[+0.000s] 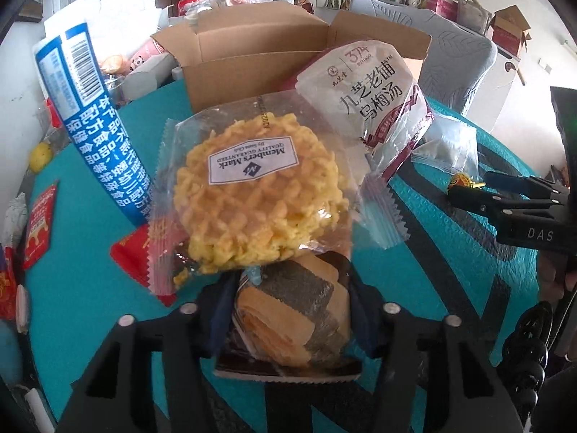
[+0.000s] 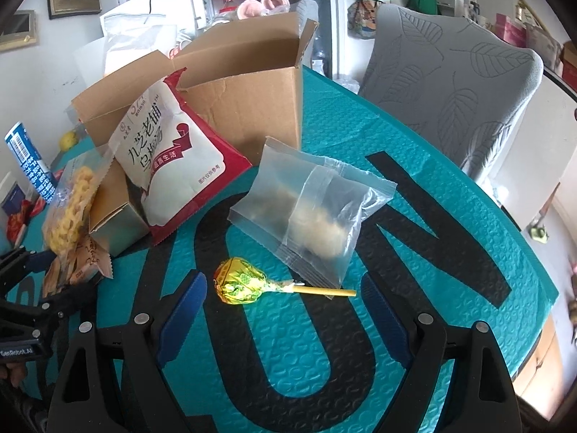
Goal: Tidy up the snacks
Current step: 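Lower the left tool onto the seaweed cracker pack under the waffle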
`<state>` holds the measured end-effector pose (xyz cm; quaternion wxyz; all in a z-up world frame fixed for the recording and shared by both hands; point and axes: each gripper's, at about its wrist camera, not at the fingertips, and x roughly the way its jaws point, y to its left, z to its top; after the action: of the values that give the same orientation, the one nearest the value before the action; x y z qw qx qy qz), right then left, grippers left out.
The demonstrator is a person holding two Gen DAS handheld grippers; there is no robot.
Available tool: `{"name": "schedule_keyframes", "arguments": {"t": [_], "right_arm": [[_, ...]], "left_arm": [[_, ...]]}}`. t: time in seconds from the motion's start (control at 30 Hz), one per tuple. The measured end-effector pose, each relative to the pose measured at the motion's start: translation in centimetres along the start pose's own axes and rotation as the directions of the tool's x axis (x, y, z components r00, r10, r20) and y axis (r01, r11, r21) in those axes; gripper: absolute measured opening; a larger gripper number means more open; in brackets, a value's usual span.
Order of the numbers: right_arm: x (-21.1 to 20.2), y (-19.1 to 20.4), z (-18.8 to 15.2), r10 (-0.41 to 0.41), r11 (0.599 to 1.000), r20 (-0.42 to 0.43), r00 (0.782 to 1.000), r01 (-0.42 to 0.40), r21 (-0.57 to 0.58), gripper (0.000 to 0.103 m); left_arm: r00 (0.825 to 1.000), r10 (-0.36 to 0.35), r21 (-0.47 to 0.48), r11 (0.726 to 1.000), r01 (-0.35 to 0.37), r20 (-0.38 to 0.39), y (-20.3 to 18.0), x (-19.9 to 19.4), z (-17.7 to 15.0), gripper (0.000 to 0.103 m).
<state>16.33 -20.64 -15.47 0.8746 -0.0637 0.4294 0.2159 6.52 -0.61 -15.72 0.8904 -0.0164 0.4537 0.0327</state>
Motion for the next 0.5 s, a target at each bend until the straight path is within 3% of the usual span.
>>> {"name": "schedule_keyframes", "arguments": {"t": [0.27, 0.37, 0.5], "right_arm": [[0.5, 0.7, -0.1, -0.043, 0.999, 0.029, 0.999, 0.044, -0.020, 0.091], [0.4, 1.7, -0.6, -0.061, 0.995, 0.042, 0.997, 0.064, -0.070, 0.080], [-0.1, 2.1, -1.3, -0.015, 0.997, 0.043, 0.999, 0.018, -0.072, 0.080]], "left_arm": [[0.999, 0.000, -0.078, 0.997, -0.004, -0.055, -0.1, -1.6, -0.9, 0.051], [0.999, -0.001, -0.080, 0.997, -0.003, -0.052, -0.5, -2.6, -1.8, 0.051], [0.997, -0.052, -0.099, 0.994, 0.046, -0.059, -1.1, -3.4, -2.4, 0.051]]}}
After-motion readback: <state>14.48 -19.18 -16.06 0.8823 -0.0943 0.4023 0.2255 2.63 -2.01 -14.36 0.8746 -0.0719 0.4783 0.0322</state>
